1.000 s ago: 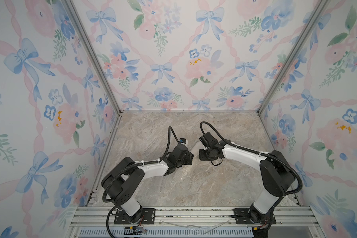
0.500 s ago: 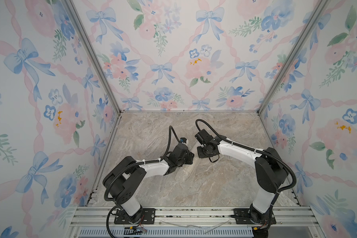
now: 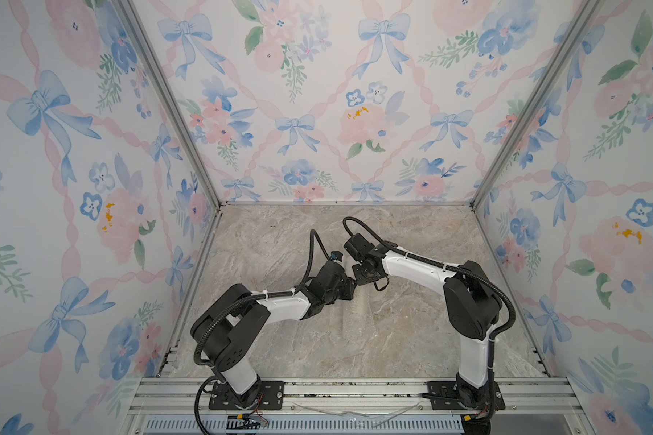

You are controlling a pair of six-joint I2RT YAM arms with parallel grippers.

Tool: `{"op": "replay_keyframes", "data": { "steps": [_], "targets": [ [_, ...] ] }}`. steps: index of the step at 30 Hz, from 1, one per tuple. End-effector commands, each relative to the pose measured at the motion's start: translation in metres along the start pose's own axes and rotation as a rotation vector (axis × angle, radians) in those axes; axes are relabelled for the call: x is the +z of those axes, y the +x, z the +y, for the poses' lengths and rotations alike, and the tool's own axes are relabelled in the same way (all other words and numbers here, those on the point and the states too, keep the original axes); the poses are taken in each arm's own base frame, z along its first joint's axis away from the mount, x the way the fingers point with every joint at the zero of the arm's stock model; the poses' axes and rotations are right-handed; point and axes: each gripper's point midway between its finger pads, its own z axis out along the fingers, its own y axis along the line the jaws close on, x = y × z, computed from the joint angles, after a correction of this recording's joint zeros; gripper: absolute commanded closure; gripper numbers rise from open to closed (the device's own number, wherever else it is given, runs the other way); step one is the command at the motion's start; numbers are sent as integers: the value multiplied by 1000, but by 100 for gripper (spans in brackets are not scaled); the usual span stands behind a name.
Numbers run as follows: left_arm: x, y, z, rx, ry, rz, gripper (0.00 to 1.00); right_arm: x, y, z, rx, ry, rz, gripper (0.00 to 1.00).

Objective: Unwrap the vase from the bubble wrap
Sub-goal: Unwrap the bubble wrap at the center of the board.

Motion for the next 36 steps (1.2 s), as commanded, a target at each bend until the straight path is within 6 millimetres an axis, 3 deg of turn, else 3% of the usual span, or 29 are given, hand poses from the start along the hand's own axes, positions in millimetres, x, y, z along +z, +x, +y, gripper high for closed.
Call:
{"op": "replay_keyframes", "data": {
  "steps": [1,14,20,24,29,36],
  "targets": [
    [2,73,51,14,-158,245,69,21,16,-15,8,62,52,100],
    [6,92,62,-26,-146,287,71,29,28,-48,92,59,79,100],
    [3,87,63,-27,-151,281,70,27,29,-46,234,-137,65,100],
    [-3,73,62,-26,-149,256,69,7,18,-33,363,-389,-16,73],
    [-11,56,58,-41,-128,215,68,-25,13,-42,401,-459,-92,66],
    [-21,32,51,-42,-104,162,64,-29,39,-36,408,-512,-42,57]
  ]
}}
